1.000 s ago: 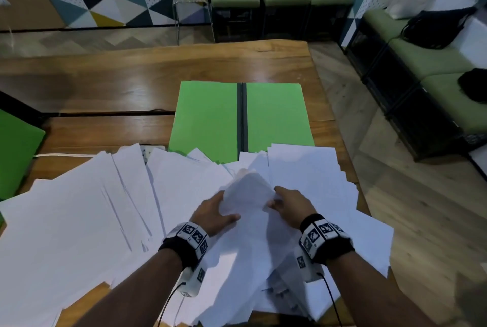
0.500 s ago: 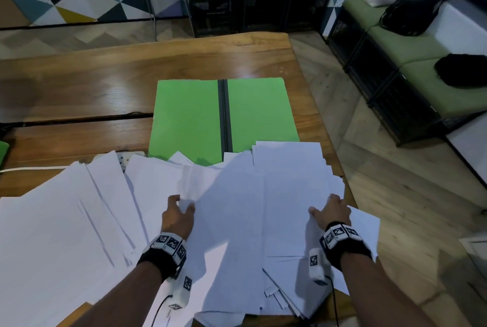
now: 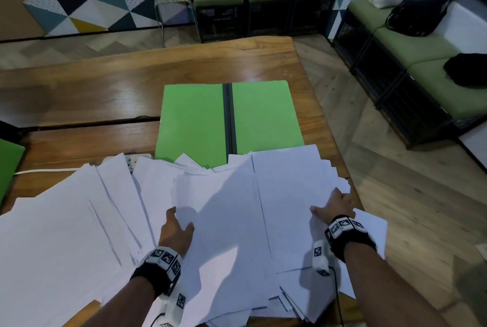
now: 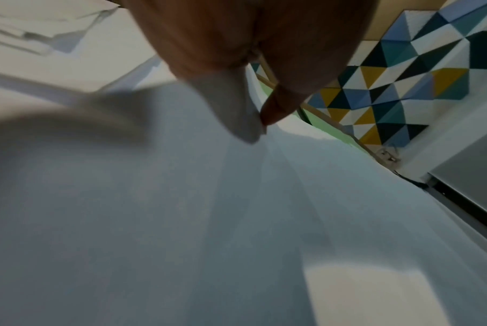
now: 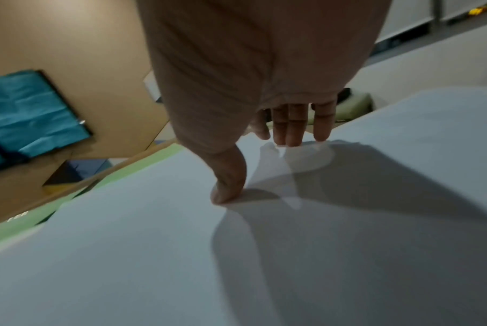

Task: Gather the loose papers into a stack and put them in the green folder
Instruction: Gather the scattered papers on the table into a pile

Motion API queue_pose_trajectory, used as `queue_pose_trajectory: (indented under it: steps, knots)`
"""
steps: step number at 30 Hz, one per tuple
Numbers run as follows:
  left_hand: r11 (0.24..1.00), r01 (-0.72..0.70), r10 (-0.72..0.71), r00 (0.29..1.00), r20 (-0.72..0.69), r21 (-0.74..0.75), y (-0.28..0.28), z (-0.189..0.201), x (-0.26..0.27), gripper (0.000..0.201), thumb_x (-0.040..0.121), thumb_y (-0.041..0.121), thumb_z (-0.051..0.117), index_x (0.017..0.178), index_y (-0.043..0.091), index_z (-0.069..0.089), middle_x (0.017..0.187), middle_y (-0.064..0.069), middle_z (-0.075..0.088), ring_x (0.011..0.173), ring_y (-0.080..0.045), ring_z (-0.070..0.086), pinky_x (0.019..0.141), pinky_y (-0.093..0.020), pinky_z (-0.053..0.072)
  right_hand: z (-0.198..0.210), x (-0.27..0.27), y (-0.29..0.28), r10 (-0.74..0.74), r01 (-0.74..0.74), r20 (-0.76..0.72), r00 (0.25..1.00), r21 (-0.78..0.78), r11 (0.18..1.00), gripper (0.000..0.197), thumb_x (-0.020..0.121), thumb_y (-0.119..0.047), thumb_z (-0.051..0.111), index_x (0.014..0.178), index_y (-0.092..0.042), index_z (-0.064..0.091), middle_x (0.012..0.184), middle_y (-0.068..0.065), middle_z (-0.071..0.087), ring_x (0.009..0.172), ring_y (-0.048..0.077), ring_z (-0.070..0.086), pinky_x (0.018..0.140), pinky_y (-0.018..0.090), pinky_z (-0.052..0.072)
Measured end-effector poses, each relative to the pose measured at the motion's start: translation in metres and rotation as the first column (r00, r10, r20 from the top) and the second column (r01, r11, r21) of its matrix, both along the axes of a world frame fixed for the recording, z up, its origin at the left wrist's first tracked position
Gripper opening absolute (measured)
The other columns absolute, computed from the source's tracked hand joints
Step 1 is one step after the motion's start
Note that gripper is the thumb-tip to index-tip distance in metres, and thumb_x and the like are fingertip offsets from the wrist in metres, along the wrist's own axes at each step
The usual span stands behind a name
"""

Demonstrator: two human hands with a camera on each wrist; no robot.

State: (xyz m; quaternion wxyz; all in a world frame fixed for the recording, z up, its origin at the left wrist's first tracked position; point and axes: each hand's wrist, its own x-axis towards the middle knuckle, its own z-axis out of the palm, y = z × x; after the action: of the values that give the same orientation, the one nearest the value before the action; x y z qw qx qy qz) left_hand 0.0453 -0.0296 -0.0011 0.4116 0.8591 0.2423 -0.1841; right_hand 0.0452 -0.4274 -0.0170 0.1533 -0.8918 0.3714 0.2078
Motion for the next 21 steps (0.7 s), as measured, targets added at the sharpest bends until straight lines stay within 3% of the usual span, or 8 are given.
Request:
queue_pose_trajectory:
  steps: [4,6,11,15,18,21]
  knots:
    - [0.996,-0.094,0.094,0.995,-0.012,0.005,0.005,-0.002,-0.004,0.059,0.095,0.021,0.05,0.147,0.019,0.021,0.133,-0.024,0.051,0.115,-0.04,0.054,0.094,-0.04,0.043,-0.003,0.007,0.005,0.05,-0.049,0.023,0.998,-0.032,0.998,0.075,0.069,-0.037,0.076,0.127,-0.01,0.037,0.132,0.014,0.034,0.124,0.034,0.039,0.093,0.046,0.045]
    - [0.992,-0.13,0.13,0.991,-0.01,0.004,0.006,-0.002,-0.007,0.056,0.097,0.023,0.047,0.146,0.018,0.021,0.136,-0.024,0.048,0.119,-0.04,0.051,0.096,-0.041,0.041,-0.003,0.008,0.004,0.024,-0.023,0.02,1.0,-0.02,1.0,0.071,0.065,-0.031,0.079,0.121,-0.013,0.038,0.129,0.012,0.032,0.123,0.034,0.038,0.089,0.047,0.047]
    - [0.987,-0.16,0.161,0.987,-0.02,0.009,0.011,-0.007,-0.013,0.053,0.098,0.021,0.045,0.146,0.016,0.022,0.135,-0.025,0.049,0.117,-0.042,0.052,0.096,-0.044,0.042,0.005,0.008,-0.006,-0.051,0.046,0.086,0.995,0.063,0.997,0.085,0.064,-0.021,0.082,0.135,-0.012,0.037,0.138,0.015,0.033,0.129,0.034,0.037,0.096,0.041,0.047]
    - [0.99,-0.14,0.14,0.99,-0.033,-0.01,0.01,-0.012,-0.014,0.05,0.099,0.017,0.042,0.145,0.016,0.02,0.133,-0.026,0.049,0.113,-0.041,0.053,0.091,-0.042,0.042,0.012,0.009,-0.014,0.008,-0.022,0.19,0.982,0.071,0.997,0.057,0.074,-0.02,0.071,0.126,-0.014,0.049,0.127,0.011,0.054,0.124,0.028,0.046,0.102,0.033,0.037]
    - [0.993,-0.121,0.121,0.992,-0.028,-0.008,0.012,-0.014,-0.014,0.049,0.1,0.015,0.04,0.145,0.017,0.019,0.132,-0.026,0.049,0.109,-0.04,0.054,0.085,-0.039,0.042,0.016,0.006,-0.006,-0.031,-0.028,0.223,0.974,0.257,0.966,0.047,0.087,-0.009,0.061,0.131,-0.009,0.042,0.124,0.018,0.055,0.115,0.034,0.053,0.093,0.033,0.04]
    - [0.994,-0.113,0.112,0.993,-0.04,-0.014,0.013,-0.011,-0.013,0.051,0.1,0.015,0.039,0.146,0.017,0.018,0.133,-0.025,0.048,0.107,-0.038,0.053,0.084,-0.039,0.041,0.02,0.004,-0.003,0.01,-0.094,0.256,0.967,0.318,0.943,0.049,0.089,0.002,0.044,0.134,-0.018,0.042,0.112,0.016,0.061,0.095,0.03,0.058,0.081,0.033,0.044]
